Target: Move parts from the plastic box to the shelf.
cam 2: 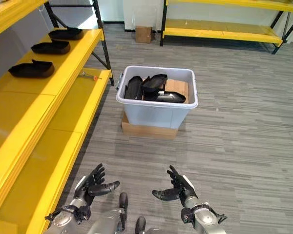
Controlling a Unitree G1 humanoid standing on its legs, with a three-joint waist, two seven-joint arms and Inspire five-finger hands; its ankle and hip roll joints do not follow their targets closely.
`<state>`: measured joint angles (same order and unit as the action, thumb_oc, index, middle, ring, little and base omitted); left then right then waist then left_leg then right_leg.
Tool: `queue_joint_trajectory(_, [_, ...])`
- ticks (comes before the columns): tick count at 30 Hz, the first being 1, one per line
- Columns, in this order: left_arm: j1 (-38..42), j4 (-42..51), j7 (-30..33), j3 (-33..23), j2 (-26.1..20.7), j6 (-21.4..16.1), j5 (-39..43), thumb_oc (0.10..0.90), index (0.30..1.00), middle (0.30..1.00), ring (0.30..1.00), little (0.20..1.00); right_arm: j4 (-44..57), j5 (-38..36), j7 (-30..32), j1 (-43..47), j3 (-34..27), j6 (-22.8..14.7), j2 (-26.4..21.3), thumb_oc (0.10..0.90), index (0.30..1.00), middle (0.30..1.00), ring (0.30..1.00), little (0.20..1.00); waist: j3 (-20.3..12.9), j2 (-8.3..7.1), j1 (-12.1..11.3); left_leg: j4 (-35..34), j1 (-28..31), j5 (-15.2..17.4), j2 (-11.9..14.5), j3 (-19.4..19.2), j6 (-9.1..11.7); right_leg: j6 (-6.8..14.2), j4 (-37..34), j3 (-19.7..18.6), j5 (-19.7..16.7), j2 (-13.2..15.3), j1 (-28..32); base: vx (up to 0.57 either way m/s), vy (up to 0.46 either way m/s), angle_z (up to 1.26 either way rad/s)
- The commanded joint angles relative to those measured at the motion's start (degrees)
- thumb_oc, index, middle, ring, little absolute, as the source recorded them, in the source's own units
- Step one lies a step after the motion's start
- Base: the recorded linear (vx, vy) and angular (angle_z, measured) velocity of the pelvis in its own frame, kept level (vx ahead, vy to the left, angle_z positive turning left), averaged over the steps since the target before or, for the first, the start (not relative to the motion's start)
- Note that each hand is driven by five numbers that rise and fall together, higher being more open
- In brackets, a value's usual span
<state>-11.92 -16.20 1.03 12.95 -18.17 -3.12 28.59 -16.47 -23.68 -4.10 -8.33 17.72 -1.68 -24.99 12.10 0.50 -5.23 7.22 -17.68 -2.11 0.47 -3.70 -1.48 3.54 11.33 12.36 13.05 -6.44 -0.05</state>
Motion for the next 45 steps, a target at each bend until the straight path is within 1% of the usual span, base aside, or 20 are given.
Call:
queue_joint_trajectory(1, [4.3, 6.1, -0.3, -1.6, -3.8, -4.9, -0.4, 0.9, 1.0, 1.0, 1.0, 1.0, 7.3, -1.2, -0.7, 1.2, -1.6, -4.6, -1.1, 0.9, 1.0, 1.0, 1.0, 1.0, -4.2, -4.12, 1.5, 1.8, 2.1, -3.8, -3.1, -1.1, -0.5, -2.3, -3.0, -8.7, -3.7, 5.2, 6.1, 0.36, 0.089, -0.55])
queue_joint_trajectory(5, [4.9, 6.1, -0.1, -0.8, -3.9, -5.0, -0.4, 0.9, 1.0, 1.0, 1.0, 1.0, 7.4, -0.9, -0.8, 0.4, -1.8, -4.6, 0.0, 0.9, 1.0, 1.0, 1.0, 1.0, -5.6, -4.99, 1.8, 3.4, 4.5, 0.0, -4.5, -2.3, -2.1, -1.3, 0.9, -8.9, -3.0, 6.9, 6.2, 0.33, 0.102, 0.02])
queue_joint_trajectory(7, [5.9, 6.0, 0.5, -0.4, -4.4, -5.0, -0.6, 0.9, 1.0, 1.0, 1.0, 1.0, 7.5, -0.6, -1.0, 0.0, -2.0, -4.7, 0.4, 0.9, 1.0, 1.0, 1.0, 1.0, -5.0, -5.46, 2.9, 2.9, 7.8, 2.7, -5.7, -3.1, -3.3, 3.7, 14.6, -8.6, -13.8, 8.6, 1.0, 0.31, 0.134, 0.26])
queue_joint_trajectory(10, [6.6, 6.0, 0.6, 0.2, -5.0, -5.2, -1.0, 0.9, 1.0, 1.0, 1.0, 1.0, 7.6, -0.2, -1.0, -0.2, -1.9, -4.6, 0.6, 0.9, 1.0, 1.0, 1.0, 1.0, -3.7, -4.37, 4.2, 2.2, 11.0, 4.2, -4.9, -3.1, -3.8, 4.2, 21.0, -8.6, -16.9, 8.6, -5.1, 0.2, 0.064, 0.22])
queue_joint_trajectory(13, [7.3, 5.3, 0.7, 0.5, -5.3, -5.1, -0.8, 0.9, 1.0, 1.0, 1.0, 1.0, 7.6, -1.2, -0.7, -0.3, -1.9, -4.8, 0.6, 0.9, 1.0, 1.0, 1.0, 1.0, -1.8, -2.77, 5.9, 1.2, 14.9, 5.4, -4.3, -2.1, -3.3, 2.2, 20.2, -8.0, -14.1, 9.0, -13.1, 0.23, 0.033, 0.22])
queue_joint_trajectory(16, [7.3, 5.4, 0.6, 0.3, -5.5, -5.4, -0.8, 0.9, 1.0, 1.0, 1.0, 1.0, 7.9, -1.2, -0.5, -0.5, -2.0, -4.8, 0.2, 0.9, 1.0, 1.0, 1.0, 1.0, -0.9, -2.64, 7.4, 1.0, 17.7, 7.2, -4.4, -1.9, -2.5, 1.8, 12.1, -7.1, -14.8, 11.2, -16.6, 0.22, -0.045, 0.11])
queue_joint_trajectory(17, [7.3, 5.4, 0.6, 0.3, -5.5, -5.4, -0.8, 0.9, 1.0, 1.0, 1.0, 1.0, 7.9, -1.2, -0.5, -0.5, -2.0, -4.8, 0.2, 0.9, 1.0, 1.0, 1.0, 1.0, -0.8, -2.53, 7.4, 1.0, 17.8, 7.3, -4.3, -1.9, -2.5, 1.8, 11.9, -7.0, -14.8, 11.1, -16.4, 0.3, -0.108, 0.44])
queue_joint_trajectory(18, [7.1, 5.4, 0.3, 0.0, -5.5, -5.6, -1.2, 0.9, 1.0, 1.0, 1.0, 1.0, 8.4, -0.9, -0.6, -0.7, -2.2, -4.7, -0.2, 0.9, 1.0, 1.0, 1.0, 1.0, -0.6, -2.88, 8.3, 0.0, 20.4, 8.2, -4.7, -1.3, -1.8, 2.7, 3.1, -7.6, -17.1, 11.2, -17.4, 0.31, -0.135, 0.38])
queue_joint_trajectory(19, [7.1, 5.4, 0.2, -0.1, -5.4, -5.6, -1.4, 0.9, 1.0, 1.0, 1.0, 1.0, 8.4, -0.7, -0.7, -0.7, -2.3, -4.6, -0.4, 0.9, 1.0, 1.0, 1.0, 1.0, -0.7, -3.17, 8.5, -0.1, 21.1, 8.5, -4.8, -1.2, -1.5, 3.1, 0.6, -8.1, -18.0, 11.2, -17.5, 0.41, -0.176, 0.28])
queue_joint_trajectory(23, [6.2, 4.6, -0.8, 0.3, -4.3, -5.4, -1.9, 0.9, 1.0, 1.0, 1.0, 1.0, 7.9, -1.1, -1.0, -1.2, -2.4, -4.3, -0.8, 0.9, 1.0, 1.0, 1.0, 1.0, -2.6, -3.54, 8.8, 1.3, 23.6, 11.0, -4.2, -0.6, -0.8, 2.3, -2.4, -9.7, -18.9, 9.7, -14.2, 0.31, -0.162, 0.11])
queue_joint_trajectory(27, [5.8, 4.6, -0.5, 0.0, -3.9, -5.5, -1.4, 0.9, 1.0, 1.0, 1.0, 1.0, 8.3, -1.7, -1.1, -1.0, -2.6, -4.5, -1.4, 0.9, 1.0, 1.0, 1.0, 1.0, -3.5, -3.06, 8.8, 2.2, 24.7, 10.9, -2.7, 0.2, -0.1, 1.1, -0.4, -9.2, -16.9, 7.9, -13.7, 0.21, -0.145, 0.03])
queue_joint_trajectory(29, [5.7, 4.5, 0.2, -0.6, -3.5, -5.7, -0.8, 0.9, 1.0, 1.0, 1.0, 1.0, 8.4, -2.2, -0.7, -1.0, -3.0, -4.6, -2.1, 0.9, 1.0, 1.0, 1.0, 1.0, -4.5, -2.35, 9.0, 5.0, 24.0, 8.3, -1.0, 1.0, 1.6, -0.3, 0.1, -9.1, -14.1, 6.6, -12.3, 0.31, -0.236, -0.25])
queue_joint_trajectory(32, [6.4, 4.1, 0.8, -0.5, -3.3, -6.1, 0.1, 0.9, 1.0, 1.0, 1.0, 1.0, 8.3, -2.2, -0.3, -0.6, -3.4, -5.2, -3.3, 0.9, 1.0, 1.0, 1.0, 1.0, -3.0, -3.07, 8.0, 21.3, 16.0, 0.5, -1.2, 2.5, 4.1, -2.5, -1.1, -9.9, -12.9, 6.4, -9.0, 0.1, -0.171, -0.05])
queue_joint_trajectory(34, [6.7, 4.1, 0.8, -0.2, -3.3, -6.2, 0.3, 0.9, 1.0, 1.0, 1.0, 1.0, 8.5, -2.2, -0.2, -0.6, -3.6, -5.2, -3.7, 0.9, 1.0, 1.0, 1.0, 1.0, -2.2, -3.47, 7.6, 25.7, 13.2, -0.1, -2.0, 3.6, 4.2, -3.0, -1.2, -9.8, -12.8, 6.7, -8.5, 0.04, -0.101, 0.06])
queue_joint_trajectory(37, [6.4, 3.7, 1.3, -0.3, -3.3, -5.5, 0.6, 0.9, 1.0, 1.0, 1.0, 1.0, 8.2, -2.4, 1.0, -0.7, -4.2, -5.4, -4.0, 0.9, 1.0, 1.0, 1.0, 1.0, -1.3, -4.79, 6.3, 18.1, 8.1, 3.3, -1.0, 3.2, 2.5, -2.7, -2.8, -9.6, -12.1, 8.2, -5.8, 0.16, -0.063, 0.15])
queue_joint_trajectory(38, [5.7, 3.8, 1.4, -0.6, -3.6, -5.6, 0.4, 0.9, 1.0, 1.0, 1.0, 1.0, 8.2, -2.2, 1.2, -0.9, -4.3, -5.6, -3.9, 0.9, 1.0, 1.0, 1.0, 1.0, -1.4, -4.63, 5.9, 10.0, 7.8, 3.0, 1.0, 3.4, 2.7, -2.4, -3.0, -9.5, -11.2, 8.2, -5.0, 0.17, 0.045, 0.38])
queue_joint_trajectory(39, [5.2, 3.9, 1.3, -0.7, -3.8, -5.6, 0.3, 0.9, 1.0, 1.0, 1.0, 1.0, 8.1, -2.0, 1.1, -1.1, -4.4, -5.6, -4.1, 0.9, 1.0, 1.0, 1.0, 1.0, -1.6, -4.6, 5.7, 7.3, 8.6, 2.5, 1.2, 3.9, 2.9, -2.4, -3.0, -9.7, -11.1, 8.2, -4.9, 0.25, 0.129, 0.18])
queue_joint_trajectory(40, [4.7, 3.9, 1.4, -0.9, -3.9, -5.6, -0.2, 0.9, 1.0, 1.0, 1.0, 1.0, 7.7, -1.3, 1.2, -0.9, -4.4, -5.7, -4.2, 0.9, 1.0, 1.0, 1.0, 1.0, -2.1, -3.59, 5.0, -1.0, 8.5, -2.6, 3.7, 6.6, 3.9, -2.2, -3.2, -10.5, -10.2, 7.6, -3.6, 0.24, 0.154, -0.14])
queue_joint_trajectory(42, [4.2, 3.9, 0.9, -1.7, -3.7, -5.6, -0.6, 0.9, 1.0, 1.0, 1.0, 1.0, 7.5, -0.6, 0.3, -1.6, -4.9, -5.1, -3.7, 0.9, 1.0, 1.0, 1.0, 1.0, -3.2, -2.51, 5.2, -5.5, 11.2, -3.4, 5.3, 6.2, 4.0, -1.4, -2.8, -11.2, -8.8, 8.4, -1.8, 0.31, 0.252, -0.47])
queue_joint_trajectory(45, [4.3, 4.1, 0.6, -1.6, -4.1, -5.7, -0.8, 0.9, 1.0, 1.0, 1.0, 1.0, 7.7, -0.6, 0.0, -2.1, -5.2, -5.1, -3.1, 0.9, 1.0, 1.0, 1.0, 1.0, -3.8, -2.43, 5.4, -6.0, 12.2, -3.2, 4.5, 4.7, 3.9, -0.9, -3.3, -11.3, -9.2, 9.1, -1.3, 0.16, 0.175, -0.35])
